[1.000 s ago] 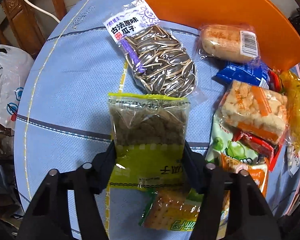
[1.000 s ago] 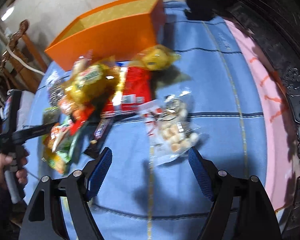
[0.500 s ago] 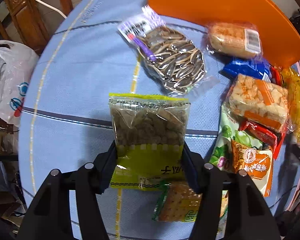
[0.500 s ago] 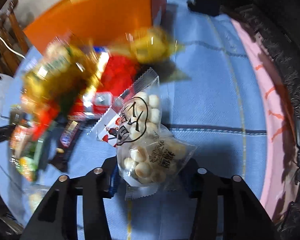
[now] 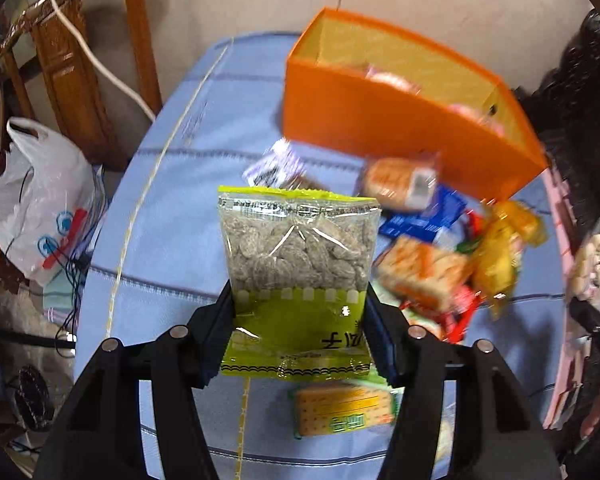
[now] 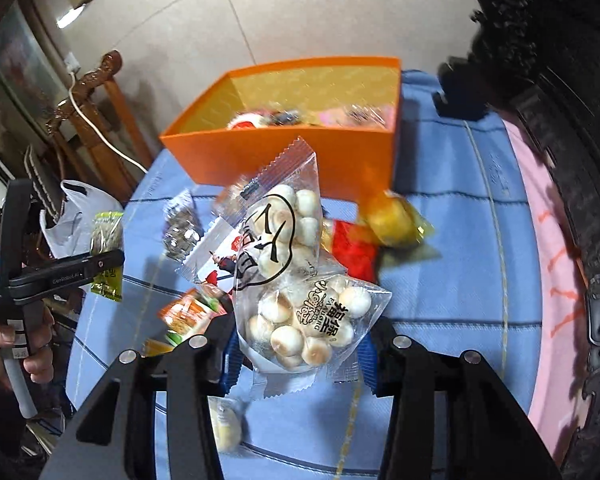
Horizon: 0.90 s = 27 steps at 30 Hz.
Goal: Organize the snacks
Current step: 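Lower the seed bag and candy bag into the orange box and release them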
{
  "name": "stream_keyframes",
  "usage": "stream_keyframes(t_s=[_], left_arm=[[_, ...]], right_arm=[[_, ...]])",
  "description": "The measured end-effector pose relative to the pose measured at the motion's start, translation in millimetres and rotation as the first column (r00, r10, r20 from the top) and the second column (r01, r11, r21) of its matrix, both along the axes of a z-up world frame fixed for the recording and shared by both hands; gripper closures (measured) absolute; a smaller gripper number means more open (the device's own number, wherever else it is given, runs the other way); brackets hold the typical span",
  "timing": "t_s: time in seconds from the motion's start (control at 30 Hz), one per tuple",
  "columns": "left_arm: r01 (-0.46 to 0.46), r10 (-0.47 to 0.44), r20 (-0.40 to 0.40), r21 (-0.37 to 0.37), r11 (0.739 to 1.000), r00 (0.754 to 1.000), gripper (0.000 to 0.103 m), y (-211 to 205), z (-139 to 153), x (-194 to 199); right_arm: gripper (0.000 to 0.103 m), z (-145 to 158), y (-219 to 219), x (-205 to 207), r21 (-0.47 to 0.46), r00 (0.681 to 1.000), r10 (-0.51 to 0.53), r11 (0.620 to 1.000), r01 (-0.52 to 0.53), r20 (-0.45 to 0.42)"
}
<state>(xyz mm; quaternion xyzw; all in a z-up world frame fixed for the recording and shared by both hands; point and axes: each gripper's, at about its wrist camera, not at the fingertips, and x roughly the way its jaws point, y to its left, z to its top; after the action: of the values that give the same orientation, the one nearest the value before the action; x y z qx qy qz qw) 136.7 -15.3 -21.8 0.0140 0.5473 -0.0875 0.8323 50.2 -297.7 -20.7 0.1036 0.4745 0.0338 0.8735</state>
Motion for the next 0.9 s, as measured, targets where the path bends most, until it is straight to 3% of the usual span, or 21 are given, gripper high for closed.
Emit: stream_keyframes(t_s=[0.47,0.73,0.9], left_arm=[[0.053,-0.054,0.06,0.025,0.998,0.997,0.045,-32.5,45.3,30.8],[0.107,-0.111,0.127,0.04,0.993,0.986,0.045,-70.7,74.1,81.5],[0.122,-0.125,0.14,0.029,0.992,0.982,0.045,-89.1,77.2,116.0]], right_arm=[[0.056,34.4,19.4,43.9,-0.007,0.996,0.055,0.998,-0.055,0.069],[0.056,52.8,7.6,97.3,0.006,0.992,0.017,1.0,-0.018,0.129],[0.056,53.4,-6.1,126.0,0.017,0.991,-0.011,1.0,0.009,0.134]])
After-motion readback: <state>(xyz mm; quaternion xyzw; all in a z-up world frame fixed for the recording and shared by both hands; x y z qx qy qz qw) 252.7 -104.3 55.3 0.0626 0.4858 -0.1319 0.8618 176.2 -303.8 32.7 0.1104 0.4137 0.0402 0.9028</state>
